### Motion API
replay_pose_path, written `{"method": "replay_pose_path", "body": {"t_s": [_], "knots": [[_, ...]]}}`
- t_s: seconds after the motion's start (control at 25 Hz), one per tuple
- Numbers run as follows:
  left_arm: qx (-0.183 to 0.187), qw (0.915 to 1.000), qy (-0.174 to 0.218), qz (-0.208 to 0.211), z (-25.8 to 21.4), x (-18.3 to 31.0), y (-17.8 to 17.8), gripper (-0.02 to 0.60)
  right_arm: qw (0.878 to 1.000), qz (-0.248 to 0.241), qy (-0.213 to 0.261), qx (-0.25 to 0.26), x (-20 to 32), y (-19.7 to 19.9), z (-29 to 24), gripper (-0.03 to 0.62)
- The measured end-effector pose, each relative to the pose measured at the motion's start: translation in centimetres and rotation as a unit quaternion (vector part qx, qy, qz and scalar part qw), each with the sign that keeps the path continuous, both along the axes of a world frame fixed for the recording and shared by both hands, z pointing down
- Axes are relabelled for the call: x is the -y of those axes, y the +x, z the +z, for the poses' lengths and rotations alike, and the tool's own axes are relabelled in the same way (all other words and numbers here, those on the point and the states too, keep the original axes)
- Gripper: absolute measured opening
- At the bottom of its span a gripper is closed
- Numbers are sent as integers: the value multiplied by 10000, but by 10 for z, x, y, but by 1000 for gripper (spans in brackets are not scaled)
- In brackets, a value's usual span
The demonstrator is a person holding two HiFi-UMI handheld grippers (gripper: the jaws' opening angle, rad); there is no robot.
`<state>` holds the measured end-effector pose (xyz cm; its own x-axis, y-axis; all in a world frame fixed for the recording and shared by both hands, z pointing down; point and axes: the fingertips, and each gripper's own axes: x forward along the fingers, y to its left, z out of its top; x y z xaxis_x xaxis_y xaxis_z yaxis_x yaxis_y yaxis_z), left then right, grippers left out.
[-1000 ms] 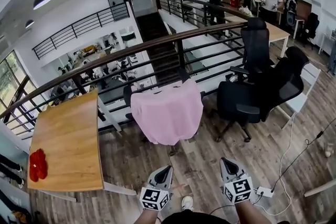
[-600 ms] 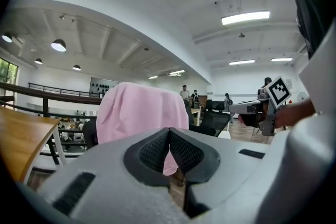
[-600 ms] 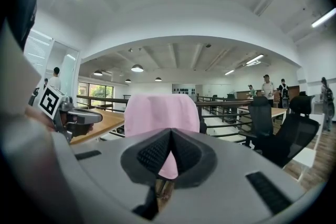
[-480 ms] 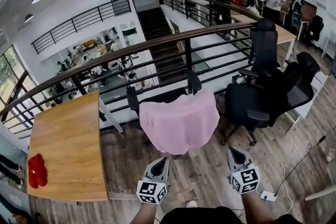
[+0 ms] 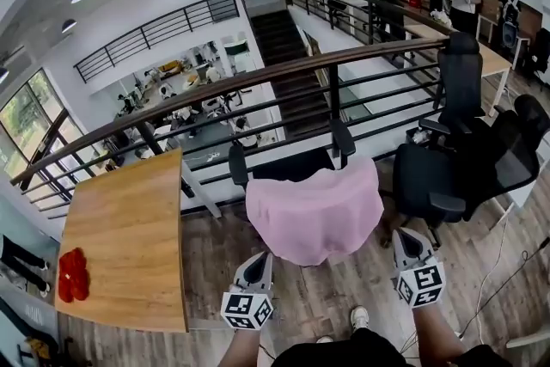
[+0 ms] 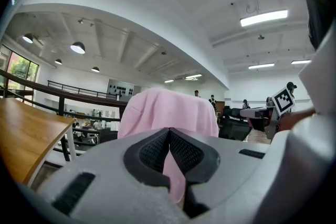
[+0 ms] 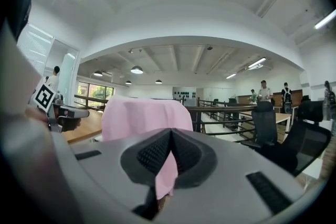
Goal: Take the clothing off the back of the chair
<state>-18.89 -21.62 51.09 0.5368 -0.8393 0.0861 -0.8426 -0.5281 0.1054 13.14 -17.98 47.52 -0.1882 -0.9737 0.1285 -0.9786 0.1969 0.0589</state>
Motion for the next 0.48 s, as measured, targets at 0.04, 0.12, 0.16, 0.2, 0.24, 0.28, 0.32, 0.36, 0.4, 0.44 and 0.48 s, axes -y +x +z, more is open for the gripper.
{"method": "replay_pose_path", "body": {"t_s": [0.04, 0.12, 0.16, 0.2, 0.24, 0.28, 0.32, 0.36, 0.4, 0.44, 0.48], "knots": [[-23, 10000, 31, -86, -1, 5, 2, 17, 10000, -47, 16, 32, 9, 5, 1, 3], [24, 9996, 98, -280, -4, 13, 7, 17, 9998, -132, 50, 106, 27, 17, 2, 3], [87, 9991, 98, -414, -4, 16, 8, 17, 9997, -185, 68, 128, 34, 23, 0, 3], [161, 9982, 64, -568, -3, 18, 7, 17, 9995, -258, 78, 135, 41, 27, -2, 5], [223, 9972, 9, -720, -2, 21, 4, 17, 9993, -351, 74, 133, 46, 30, -3, 6], [256, 9960, -44, -855, -2, 24, 0, 15, 9989, -457, 58, 129, 53, 31, -4, 21], [268, 9950, -75, -963, -2, 27, -4, 17, 9983, -561, 34, 132, 60, 31, -4, 40], [279, 9941, -72, -1044, -3, 30, -7, 17, 9978, -652, 13, 148, 68, 32, -3, 52], [306, 9933, -45, -1112, -4, 33, -9, 17, 9972, -728, -3, 176, 77, 32, -1, 66], [355, 9924, -19, -1176, -3, 37, -12, 17, 9966, -793, -15, 212, 86, 33, 2, 82], [412, 9916, -13, -1227, -2, 42, -14, 26, 9960, -854, -24, 251, 95, 33, 5, 97]]}}
